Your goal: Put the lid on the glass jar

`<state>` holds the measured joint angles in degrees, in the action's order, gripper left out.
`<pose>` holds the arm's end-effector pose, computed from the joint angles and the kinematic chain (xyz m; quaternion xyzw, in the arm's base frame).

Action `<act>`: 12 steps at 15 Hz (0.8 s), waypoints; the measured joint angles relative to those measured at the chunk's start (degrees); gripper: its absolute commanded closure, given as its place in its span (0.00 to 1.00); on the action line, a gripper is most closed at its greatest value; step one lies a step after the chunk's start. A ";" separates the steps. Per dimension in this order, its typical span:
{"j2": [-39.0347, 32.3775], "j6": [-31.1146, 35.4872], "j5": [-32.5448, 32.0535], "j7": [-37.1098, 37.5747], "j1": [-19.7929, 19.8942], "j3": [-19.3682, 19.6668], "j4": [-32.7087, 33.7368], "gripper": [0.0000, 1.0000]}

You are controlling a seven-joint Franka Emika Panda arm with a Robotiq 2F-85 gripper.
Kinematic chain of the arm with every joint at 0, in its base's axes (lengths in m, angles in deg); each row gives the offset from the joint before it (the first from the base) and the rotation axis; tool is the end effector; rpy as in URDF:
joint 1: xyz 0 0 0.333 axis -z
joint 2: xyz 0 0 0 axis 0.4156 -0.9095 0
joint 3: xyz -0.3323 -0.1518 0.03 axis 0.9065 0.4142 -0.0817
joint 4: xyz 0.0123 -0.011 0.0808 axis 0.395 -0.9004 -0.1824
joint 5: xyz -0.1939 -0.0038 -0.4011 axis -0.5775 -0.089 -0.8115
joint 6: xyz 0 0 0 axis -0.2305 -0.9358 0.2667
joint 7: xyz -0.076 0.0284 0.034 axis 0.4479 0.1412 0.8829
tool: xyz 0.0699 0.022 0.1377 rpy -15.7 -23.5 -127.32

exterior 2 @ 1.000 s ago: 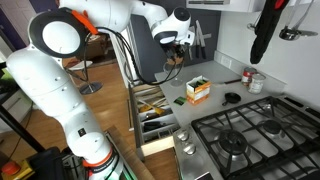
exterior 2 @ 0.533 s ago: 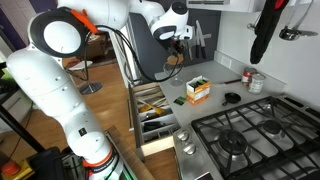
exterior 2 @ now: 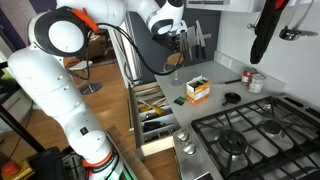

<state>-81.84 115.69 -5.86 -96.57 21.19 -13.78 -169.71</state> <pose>0.6323 0.1239 0.5614 -0.9272 -0.1557 -0.2128 0.2660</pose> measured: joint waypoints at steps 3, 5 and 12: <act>-0.87 0.07 -1.95 -4.32 -0.41 -0.02 0.72 0.70; -1.59 0.61 -3.20 -6.57 -0.42 -0.01 1.17 0.86; -2.58 7.05 -7.41 -9.53 -0.07 0.31 1.43 1.00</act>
<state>-84.42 122.74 -13.27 -106.10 21.13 -13.48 -168.27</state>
